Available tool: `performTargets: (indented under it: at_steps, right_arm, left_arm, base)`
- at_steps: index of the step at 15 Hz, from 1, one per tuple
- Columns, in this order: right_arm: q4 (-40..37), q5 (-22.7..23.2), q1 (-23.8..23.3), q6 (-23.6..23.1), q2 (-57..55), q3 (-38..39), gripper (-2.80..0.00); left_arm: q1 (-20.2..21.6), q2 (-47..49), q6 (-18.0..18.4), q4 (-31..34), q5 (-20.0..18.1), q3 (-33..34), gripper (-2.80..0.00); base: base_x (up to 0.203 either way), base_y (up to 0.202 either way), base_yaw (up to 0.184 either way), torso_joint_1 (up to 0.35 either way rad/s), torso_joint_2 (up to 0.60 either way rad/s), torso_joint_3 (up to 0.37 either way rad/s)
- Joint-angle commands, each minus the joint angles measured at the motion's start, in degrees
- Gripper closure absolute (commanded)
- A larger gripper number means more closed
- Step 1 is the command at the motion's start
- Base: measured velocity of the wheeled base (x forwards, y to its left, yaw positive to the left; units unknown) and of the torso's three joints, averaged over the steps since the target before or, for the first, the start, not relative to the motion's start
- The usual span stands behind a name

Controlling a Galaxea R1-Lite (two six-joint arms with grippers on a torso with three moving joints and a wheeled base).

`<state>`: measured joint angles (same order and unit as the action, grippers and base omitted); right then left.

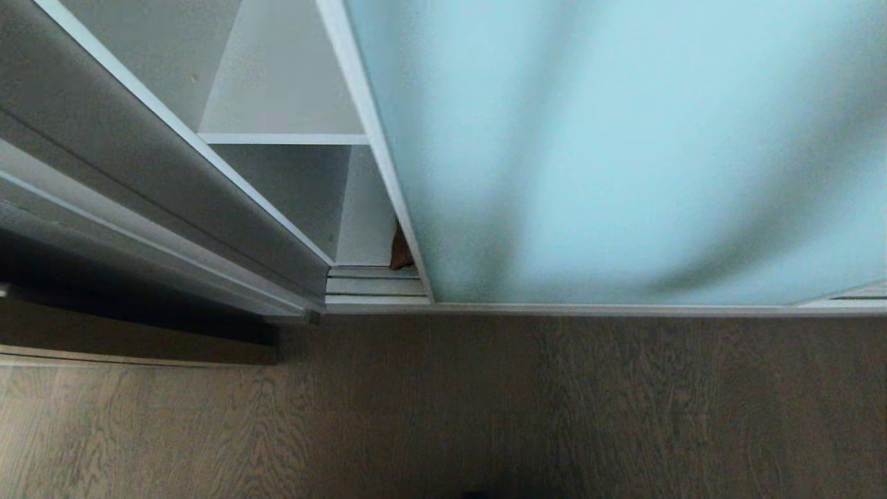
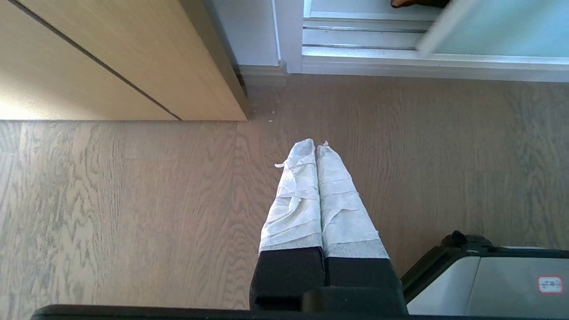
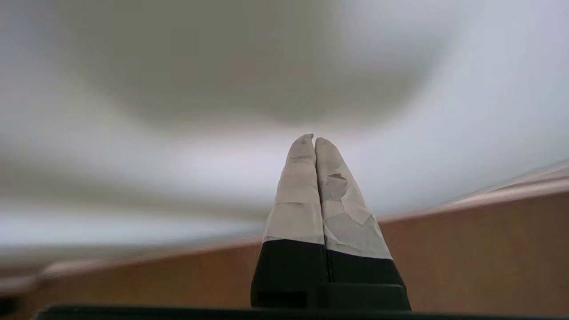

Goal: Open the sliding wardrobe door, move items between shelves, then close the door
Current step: Close the door

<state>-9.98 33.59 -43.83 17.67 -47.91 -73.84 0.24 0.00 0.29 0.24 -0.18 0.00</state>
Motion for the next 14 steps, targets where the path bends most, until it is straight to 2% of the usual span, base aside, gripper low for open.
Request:
performTargets:
  at_steps: [1,2,5,7,9,11,13,14]
  right_arm:
    - [2.14,-3.90,-1.56,-2.74,1.35,-0.42,0.00]
    - [3.48,-5.34,-4.09,-4.32,0.86,-0.33,0.00]
    - [6.85,-10.88,-15.54,-6.74,-2.17,-0.61,0.00]
    - [7.64,-11.83,-25.88,-7.22,-4.35,-1.40,0.00]
    - [10.11,-11.88,-32.83,-7.61,-7.95,-2.37,0.00]
    - [13.98,-11.88,-35.39,-7.60,-11.84,-2.94,0.00]
    - [14.47,-11.30,-37.39,-7.33,-15.01,-2.90,0.00]
    - [14.16,-8.51,-36.77,-7.22,-15.91,-2.48,0.00]
  left_arm:
    - [0.02,0.09,-0.03,0.02,0.01,0.09,0.00]
    - [0.02,0.09,-0.03,0.02,0.01,0.09,0.00]
    - [0.02,0.09,-0.03,0.02,0.01,0.09,0.00]
    - [0.02,0.09,-0.03,0.02,0.01,0.09,0.00]
    - [0.02,0.09,-0.03,0.02,0.01,0.09,0.00]
    - [0.02,0.09,-0.03,0.02,0.01,0.09,0.00]
    - [0.02,0.09,-0.03,0.02,0.01,0.09,0.00]
    - [0.02,0.09,-0.03,0.02,0.01,0.09,0.00]
  base:
    - [0.000,0.000,0.000,0.000,0.00,0.000]
    - [0.000,0.000,0.000,0.000,0.00,0.000]
    - [0.000,0.000,0.000,0.000,0.00,0.000]
    - [0.000,0.000,0.000,0.000,0.00,0.000]
    - [0.000,0.000,0.000,0.000,0.00,0.000]
    - [0.000,0.000,0.000,0.000,0.00,0.000]
    - [0.000,0.000,0.000,0.000,0.00,0.000]
    - [0.000,0.000,0.000,0.000,0.00,0.000]
